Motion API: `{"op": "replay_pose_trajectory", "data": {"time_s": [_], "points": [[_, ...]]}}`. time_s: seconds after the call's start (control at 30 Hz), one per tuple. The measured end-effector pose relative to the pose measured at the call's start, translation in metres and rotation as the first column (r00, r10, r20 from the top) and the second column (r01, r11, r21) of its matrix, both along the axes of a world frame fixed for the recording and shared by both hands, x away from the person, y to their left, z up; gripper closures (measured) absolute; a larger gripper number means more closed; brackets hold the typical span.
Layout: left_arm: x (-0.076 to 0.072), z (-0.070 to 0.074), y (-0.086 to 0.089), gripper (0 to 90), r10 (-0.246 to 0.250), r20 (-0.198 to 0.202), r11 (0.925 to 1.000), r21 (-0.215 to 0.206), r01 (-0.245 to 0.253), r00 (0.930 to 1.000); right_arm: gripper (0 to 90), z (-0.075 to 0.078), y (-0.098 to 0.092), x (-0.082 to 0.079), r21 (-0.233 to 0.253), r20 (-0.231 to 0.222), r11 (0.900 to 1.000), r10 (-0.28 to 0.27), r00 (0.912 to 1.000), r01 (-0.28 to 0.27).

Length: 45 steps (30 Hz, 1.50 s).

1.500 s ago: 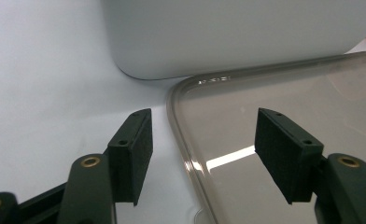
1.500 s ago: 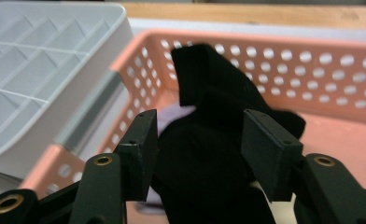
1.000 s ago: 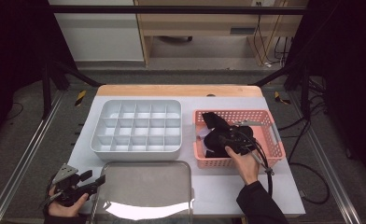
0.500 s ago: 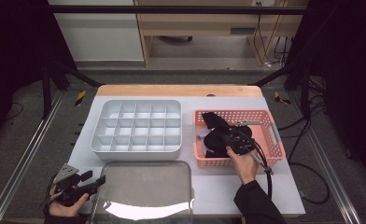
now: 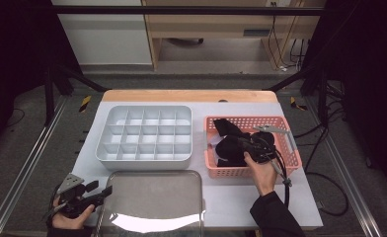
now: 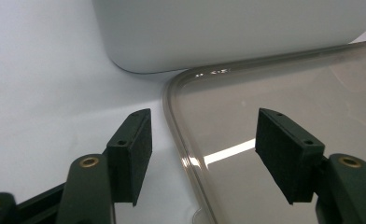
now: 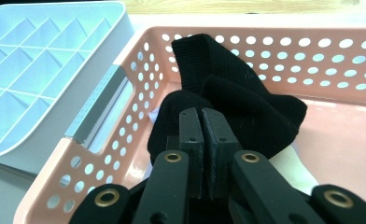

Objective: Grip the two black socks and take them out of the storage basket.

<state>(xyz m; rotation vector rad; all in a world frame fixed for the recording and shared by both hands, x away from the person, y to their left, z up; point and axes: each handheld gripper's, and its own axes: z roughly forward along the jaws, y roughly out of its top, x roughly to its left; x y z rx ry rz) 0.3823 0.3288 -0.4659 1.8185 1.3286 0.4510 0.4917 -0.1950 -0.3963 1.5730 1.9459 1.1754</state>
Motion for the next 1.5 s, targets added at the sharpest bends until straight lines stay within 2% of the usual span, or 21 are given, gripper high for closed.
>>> {"op": "replay_pose_trajectory", "data": {"time_s": [0.1, 0.27, 0.33, 0.4, 0.57, 0.7, 0.77, 0.87, 0.93, 1.03, 1.1, 1.13, 1.2, 1.33, 1.5], "points": [[0.0, 0.0, 0.0, 35.8, -0.001, -0.003, 1.0, 0.003, 0.001, 1.0, 87.2, -0.001, -0.001, 0.002, -0.002, 0.001, 1.0, 0.003, 1.0, -0.003], [0.0, 0.0, 0.0, 35.9, -0.002, -0.001, 1.0, 0.001, 0.002, 1.0, 85.7, -0.01, 0.003, 0.011, -0.044, -0.039, 0.999, -0.019, 0.9991, 0.017], [0.0, 0.0, 0.0, 35.9, -0.002, -0.002, 1.0, 0.001, 0.002, 1.0, 81.9, -0.014, 0.004, 0.014, -0.068, -0.052, 0.997, -0.031, 0.9982, 0.027], [0.0, -0.001, 0.0, 35.9, -0.005, -0.003, 1.0, 0.003, 0.005, 1.0, 74.5, -0.017, 0.005, 0.015, -0.089, -0.059, 0.996, -0.033, 0.9977, 0.027], [0.0, -0.001, 0.0, 35.9, -0.008, -0.002, 1.0, 0.006, 0.008, 1.0, 58.7, -0.014, 0.0, 0.009, -0.091, -0.052, 0.995, -0.042, 0.9978, 0.037], [0.0, -0.001, -0.001, 35.9, -0.009, -0.006, 0.9999, 0.008, 0.009, 0.9999, 54.3, -0.014, -0.002, 0.005, -0.102, -0.053, 0.994, -0.04, 0.9978, 0.034], [0.0, -0.001, -0.002, 35.9, -0.01, -0.005, 0.9999, 0.007, 0.01, 0.9999, 52.4, -0.019, -0.003, 0.002, -0.067, -0.037, 0.997, -0.041, 0.9985, 0.038], [0.0, -0.001, -0.002, 35.9, -0.011, -0.006, 0.9999, 0.008, 0.011, 0.9999, 51.4, -0.025, -0.003, 0.003, -0.101, -0.074, 0.994, -0.039, 0.9965, 0.031], [0.0, -0.001, -0.002, 35.9, -0.011, -0.005, 0.9999, 0.01, 0.011, 0.9999, 51.1, -0.028, -0.001, 0.004, -0.101, -0.082, 0.995, -0.03, 0.9962, 0.022], [0.0, -0.001, -0.002, 35.9, -0.011, -0.006, 0.9999, 0.008, 0.011, 0.9999, 55.9, -0.029, 0.004, 0.005, -0.106, -0.088, 0.994, -0.018, 0.9959, 0.009], [0.0, -0.001, -0.002, 35.9, -0.011, -0.006, 0.9999, 0.007, 0.012, 0.9999, 66.1, -0.03, 0.006, 0.006, -0.094, -0.114, 0.996, -0.006, 0.9934, -0.005], [0.0, -0.001, -0.002, 35.9, -0.011, -0.005, 0.9999, 0.006, 0.011, 0.9999, 72.1, -0.03, 0.007, 0.006, -0.078, -0.118, 0.997, -0.001, 0.993, -0.008], [0.0, -0.001, -0.002, 35.8, -0.012, -0.005, 0.9999, 0.007, 0.012, 0.9999, 82.9, -0.029, 0.008, 0.005, -0.08, -0.124, 0.997, 0.009, 0.9922, -0.019], [0.0, -0.001, -0.002, 35.9, -0.01, -0.006, 0.9999, 0.007, 0.01, 0.9999, 86.6, -0.027, 0.006, 0.003, -0.076, -0.123, 0.997, 0.011, 0.9923, -0.021], [0.0, -0.001, -0.002, 35.9, -0.01, -0.005, 0.9999, 0.006, 0.01, 0.9999, 86.8, -0.015, 0.0, -0.003, -0.033, -0.053, 0.999, 0.011, 0.9985, -0.012]]}}
